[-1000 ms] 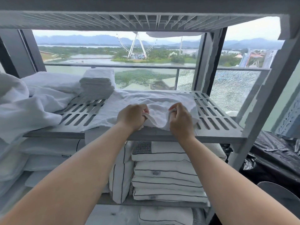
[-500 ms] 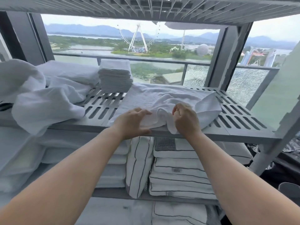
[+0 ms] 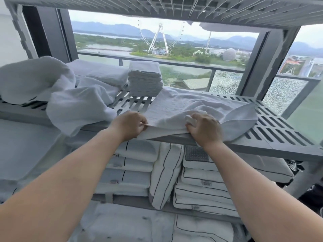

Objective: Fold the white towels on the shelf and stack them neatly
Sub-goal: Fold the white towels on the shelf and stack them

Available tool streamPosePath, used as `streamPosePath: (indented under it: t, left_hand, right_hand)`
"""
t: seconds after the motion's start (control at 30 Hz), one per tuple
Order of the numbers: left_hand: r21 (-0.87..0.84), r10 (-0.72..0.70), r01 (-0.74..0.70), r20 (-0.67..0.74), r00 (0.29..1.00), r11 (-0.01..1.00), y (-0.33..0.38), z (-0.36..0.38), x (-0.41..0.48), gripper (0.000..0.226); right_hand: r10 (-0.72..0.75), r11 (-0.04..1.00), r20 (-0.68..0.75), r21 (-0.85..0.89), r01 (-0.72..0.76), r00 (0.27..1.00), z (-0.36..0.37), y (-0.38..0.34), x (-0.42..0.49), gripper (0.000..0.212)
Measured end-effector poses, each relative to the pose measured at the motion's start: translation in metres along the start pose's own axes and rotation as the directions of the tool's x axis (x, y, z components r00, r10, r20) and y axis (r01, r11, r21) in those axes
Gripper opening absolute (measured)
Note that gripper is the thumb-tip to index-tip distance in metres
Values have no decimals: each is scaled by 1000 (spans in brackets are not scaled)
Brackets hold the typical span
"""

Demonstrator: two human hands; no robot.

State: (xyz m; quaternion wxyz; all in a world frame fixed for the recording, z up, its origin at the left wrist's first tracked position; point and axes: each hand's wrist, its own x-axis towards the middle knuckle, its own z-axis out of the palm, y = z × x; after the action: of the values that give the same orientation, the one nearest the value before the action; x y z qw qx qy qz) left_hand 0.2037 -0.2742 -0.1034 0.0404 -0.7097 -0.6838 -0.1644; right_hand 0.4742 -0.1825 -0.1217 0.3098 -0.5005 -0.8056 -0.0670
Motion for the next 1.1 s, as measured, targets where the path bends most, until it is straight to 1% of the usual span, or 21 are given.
streamPosePath:
  t: [0.07, 0.1, 0.13, 0.17, 0.2, 0.27, 0.33, 0.37, 0.43, 0.5, 0.57, 0.6, 0.67, 0.7, 0.77, 0.83, 0.9, 0.97, 1.0, 1.1]
  left_hand:
    - [-55, 11, -16, -75, 997, 998, 1, -4, -2, 17]
    - [-62, 29, -39, -157, 987, 997, 3, -6, -4, 17]
    - [-54, 55, -70, -247, 968, 996, 5, -7, -8, 18]
    - [-31, 94, -109, -308, 947, 994, 7, -7, -12, 18]
    - [2, 143, -150, -321, 936, 989, 9, -5, -17, 17]
    - [44, 206, -201, -273, 940, 979, 9, 2, -26, 17]
    - [30, 195, -193, -244, 950, 981, 7, 8, -34, 19]
    - [27, 192, -192, -242, 951, 981, 6, 11, -37, 24]
    - [79, 220, -208, -211, 952, 975, 7, 16, -42, 43]
    - [171, 249, -219, -172, 953, 960, 8, 22, -46, 61]
    - [216, 208, -172, -157, 965, 961, 8, 29, -46, 70]
    - [215, 180, -141, -169, 969, 966, 8, 33, -46, 71]
    - [217, 142, -97, -205, 968, 971, 11, 41, -45, 64]
    - [223, 136, -83, -237, 962, 971, 13, 45, -45, 56]
    - [196, 144, -77, -357, 923, 978, 15, 50, -45, 36]
    - [145, 148, -91, -462, 874, 985, 14, 50, -45, 23]
    - [102, 125, -86, -493, 861, 991, 12, 47, -45, 16]
    - [59, 74, -52, -479, 875, 997, 10, 41, -42, 18]
    - [36, 39, -25, -459, 888, 999, 10, 37, -39, 19]
    - [8, -37, 43, -363, 931, 999, 13, 28, -29, 20]
  right_hand:
    - [27, 999, -4, -20, -27, 1000, 0, -2, -1, 26]
    - [34, 999, -3, -35, -34, 999, 0, -3, -1, 26]
    - [39, 998, -5, -52, -39, 999, 0, -4, -2, 27]
    - [44, 997, -9, -68, -44, 999, 1, -6, -2, 28]
    - [48, 995, -15, -85, -49, 999, 1, -8, -2, 29]
    - [63, 991, -19, -115, -65, 998, 3, -11, -3, 31]
    - [78, 988, -30, -131, -81, 997, 5, -14, -3, 32]
    - [87, 987, -38, -133, -92, 995, 6, -15, -4, 32]
    - [95, 985, -44, -137, -100, 994, 8, -16, -5, 32]
    - [98, 985, -44, -136, -103, 994, 8, -16, -6, 32]
    - [97, 985, -49, -135, -103, 994, 8, -16, -6, 34]
    - [94, 986, -54, -134, -100, 994, 8, -15, -6, 34]
    - [88, 987, -57, -132, -95, 994, 10, -14, -7, 35]
    - [83, 987, -59, -130, -90, 995, 10, -14, -7, 35]
    - [72, 991, -53, -112, -77, 996, 10, -12, -7, 34]
    - [60, 995, -44, -75, -63, 997, 9, -10, -7, 30]
    - [61, 998, -28, -24, -62, 998, 8, -7, -8, 29]
    - [71, 996, -9, 62, -70, 997, 4, -6, -10, 34]
    - [85, 987, 19, 139, -86, 996, 1, -6, -11, 40]
    - [136, 894, 144, 408, -184, 980, -15, -4, -14, 65]
